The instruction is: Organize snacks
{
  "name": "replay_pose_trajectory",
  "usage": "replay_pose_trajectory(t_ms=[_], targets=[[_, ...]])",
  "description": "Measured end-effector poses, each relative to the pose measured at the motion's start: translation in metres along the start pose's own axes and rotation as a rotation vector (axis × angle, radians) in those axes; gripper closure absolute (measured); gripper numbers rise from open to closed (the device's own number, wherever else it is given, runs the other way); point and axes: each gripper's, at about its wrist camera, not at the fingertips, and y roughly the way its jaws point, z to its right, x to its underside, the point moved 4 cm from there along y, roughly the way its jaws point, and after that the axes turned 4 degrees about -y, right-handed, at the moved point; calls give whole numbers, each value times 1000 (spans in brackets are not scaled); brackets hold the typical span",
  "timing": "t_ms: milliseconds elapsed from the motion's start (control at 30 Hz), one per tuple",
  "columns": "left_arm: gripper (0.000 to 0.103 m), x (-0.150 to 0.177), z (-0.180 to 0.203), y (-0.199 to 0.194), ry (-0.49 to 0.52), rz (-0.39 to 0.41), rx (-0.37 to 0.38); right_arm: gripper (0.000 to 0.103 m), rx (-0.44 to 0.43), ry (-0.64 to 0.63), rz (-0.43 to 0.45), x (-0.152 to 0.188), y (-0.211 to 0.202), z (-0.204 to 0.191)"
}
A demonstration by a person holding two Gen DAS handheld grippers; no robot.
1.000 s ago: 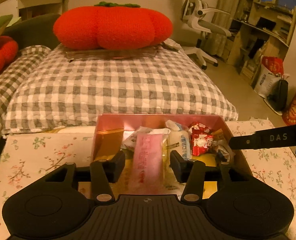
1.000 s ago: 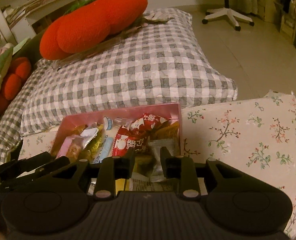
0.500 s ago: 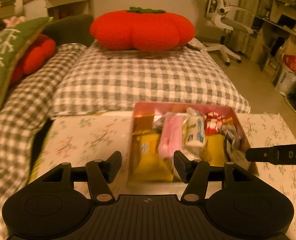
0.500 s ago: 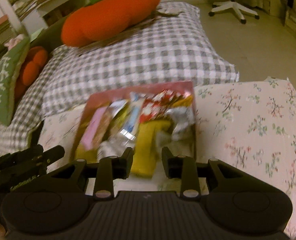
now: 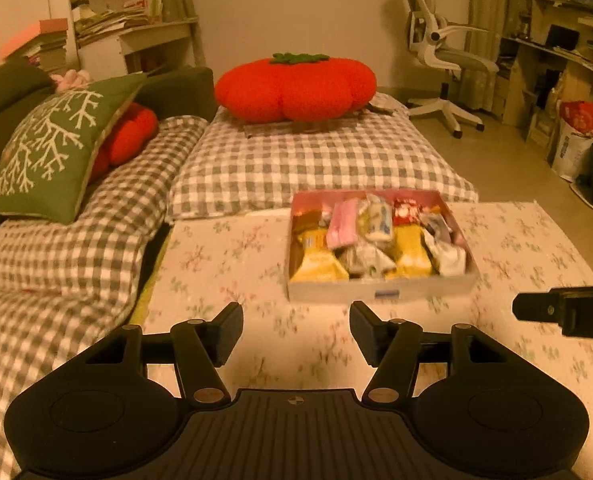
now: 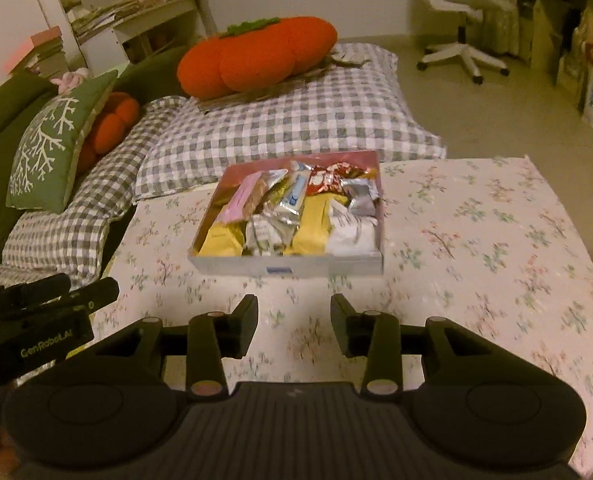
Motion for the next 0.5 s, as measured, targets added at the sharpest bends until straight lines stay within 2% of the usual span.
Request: replay_pose_trajectory(t_ms=[67,133,167,233,367,500], targets=[[44,8,-5,-10,-9,2,2,59,2,-9,10,4,-6,-4],[40,13,-11,-20,-29,20,-3,43,9,-15,29,8,-12,-8],[35,15,-13,-25,-35,36,-5,38,10,-17,37,11,-14,-10],[28,21,-15,-32,-35,57,-10,23,10,-18,50,14,-14,-13],[11,27,-17,-30,-38,58,6,14,22,-46,64,24,-9,-19],[6,30,-21,-20,-80,10,27,8,65,-75,58,29,-4,-21]])
